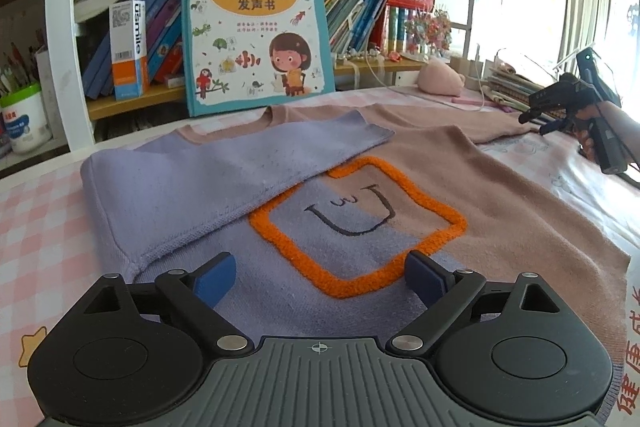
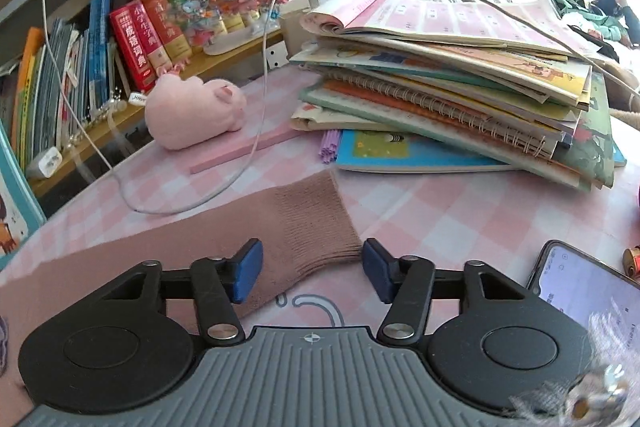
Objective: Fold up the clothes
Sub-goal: 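Move the right tool to the pink sleeve cuff and grasp it, then lift the pink sleeve and lay it across the sweatshirt body with the right tool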
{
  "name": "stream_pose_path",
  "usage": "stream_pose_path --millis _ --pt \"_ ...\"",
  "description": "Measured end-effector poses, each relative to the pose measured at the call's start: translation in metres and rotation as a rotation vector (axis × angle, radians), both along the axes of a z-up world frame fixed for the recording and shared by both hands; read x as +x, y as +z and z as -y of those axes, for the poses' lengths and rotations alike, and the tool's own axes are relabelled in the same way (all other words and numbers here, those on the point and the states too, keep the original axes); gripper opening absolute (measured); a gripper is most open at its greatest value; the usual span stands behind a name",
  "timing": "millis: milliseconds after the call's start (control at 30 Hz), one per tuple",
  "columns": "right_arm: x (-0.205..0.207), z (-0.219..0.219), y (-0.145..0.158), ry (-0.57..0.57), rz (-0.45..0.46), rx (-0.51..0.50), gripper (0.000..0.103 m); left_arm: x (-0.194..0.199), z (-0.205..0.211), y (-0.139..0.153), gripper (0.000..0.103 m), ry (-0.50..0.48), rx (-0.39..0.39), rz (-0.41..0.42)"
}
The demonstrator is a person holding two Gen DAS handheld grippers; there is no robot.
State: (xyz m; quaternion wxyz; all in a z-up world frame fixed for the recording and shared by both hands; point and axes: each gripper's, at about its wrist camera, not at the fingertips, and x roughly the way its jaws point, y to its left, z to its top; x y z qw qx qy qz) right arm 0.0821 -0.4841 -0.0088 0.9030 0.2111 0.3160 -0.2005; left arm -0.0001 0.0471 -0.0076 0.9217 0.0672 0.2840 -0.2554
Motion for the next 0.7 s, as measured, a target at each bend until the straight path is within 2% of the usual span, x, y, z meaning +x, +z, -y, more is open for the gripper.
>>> stream_pose_path --millis 67,133,233,400,467,533,700 --pt "-0.003 0.006 -0.001 -0.016 0.027 0.053 0.042 0.001 -0.001 0.000 0.094 0.001 -0.004 -0.006" --pt "-0.006 0.015 -0.003 -0.015 0.071 0.151 0.038 0.002 -0.001 -0.001 0.094 0.001 -0.008 -0.013" --pt "-0.007 0.026 -0.009 -0.003 0.139 0.302 0.038 0.003 -0.002 -0.001 0.094 0.000 -0.012 -0.024" --pt "-0.002 0.029 -0.016 0.018 0.191 0.437 0.038 0.005 -0.004 -0.001 0.094 0.000 -0.024 -0.039" --pt "0.002 0.029 -0.016 0.010 0.192 0.428 0.036 0.005 -0.004 -0.002 0.094 -0.001 -0.028 -0.043" --pt "0.004 0.032 -0.015 -0.010 0.183 0.406 0.028 0.006 -0.005 -0.002 0.094 0.001 -0.032 -0.048" --pt "0.008 0.043 -0.015 -0.031 0.142 0.384 0.015 0.006 -0.005 -0.002 0.094 0.008 -0.035 -0.054"
